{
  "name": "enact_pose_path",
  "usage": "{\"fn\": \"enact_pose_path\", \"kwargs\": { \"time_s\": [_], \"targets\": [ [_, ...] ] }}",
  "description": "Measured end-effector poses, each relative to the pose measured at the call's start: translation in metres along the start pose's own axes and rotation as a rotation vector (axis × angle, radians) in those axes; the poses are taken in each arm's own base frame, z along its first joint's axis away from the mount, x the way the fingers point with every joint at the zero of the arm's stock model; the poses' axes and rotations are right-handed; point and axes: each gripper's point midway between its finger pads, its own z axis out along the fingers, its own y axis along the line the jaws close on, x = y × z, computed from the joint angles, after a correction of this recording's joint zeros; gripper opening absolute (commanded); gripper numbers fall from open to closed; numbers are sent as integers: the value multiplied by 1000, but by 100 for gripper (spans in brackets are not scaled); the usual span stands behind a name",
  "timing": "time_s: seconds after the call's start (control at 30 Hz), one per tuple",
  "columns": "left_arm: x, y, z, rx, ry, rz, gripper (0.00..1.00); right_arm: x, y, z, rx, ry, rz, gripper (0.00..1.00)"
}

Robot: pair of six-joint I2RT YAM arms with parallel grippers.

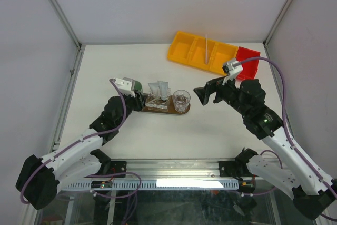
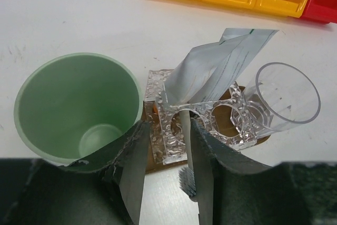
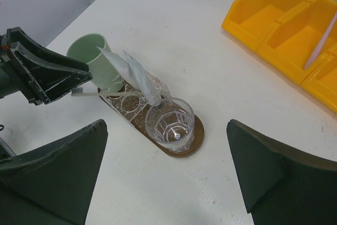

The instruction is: Prepare toiletry sets of a toothbrush and toothpaste on the tray

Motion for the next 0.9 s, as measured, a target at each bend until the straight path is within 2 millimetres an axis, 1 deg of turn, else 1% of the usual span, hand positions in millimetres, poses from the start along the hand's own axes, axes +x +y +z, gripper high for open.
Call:
{"fn": "enact_pose_path", "kwargs": {
  "time_s": [0.2, 0.27, 0.33, 0.4, 0.43, 0.47, 0.53, 0.67, 0.77, 0.83, 0.9],
  "targets": [
    [-3, 1, -7, -2, -1, -8, 51, 0, 0, 0, -2, 0, 0, 100],
    [-5, 2, -11, -10, -4, -19, 61, 0, 0, 0, -2, 0, 0, 100],
    [-9, 4, -15, -24, -2, -36, 75, 0, 0, 0, -1, 1, 0, 100],
    [-16, 4, -19, -37, 3, -56, 88, 1, 0, 0, 0, 3, 0, 100],
    [-25, 3, -21, -44, 2, -70, 93, 2, -1, 1, 3, 6, 0, 100],
    [-35, 1, -23, -48, -2, -82, 98, 3, -2, 2, 9, 14, 1, 100],
    [-61, -5, -26, -48, -22, -103, 99, 7, -5, 4, 27, 33, 2, 100],
    [-133, -24, -33, -19, -107, -148, 99, 19, -20, 16, 110, 90, 13, 99],
    [-177, -35, -34, 1, -166, -163, 99, 22, -41, 30, 229, 132, 33, 99],
    [-207, -43, -31, 12, -208, -162, 99, 20, -58, 42, 310, 141, 41, 99],
    [-232, -49, -27, 21, -249, -150, 99, 16, -79, 55, 392, 142, 54, 97]
  ]
}}
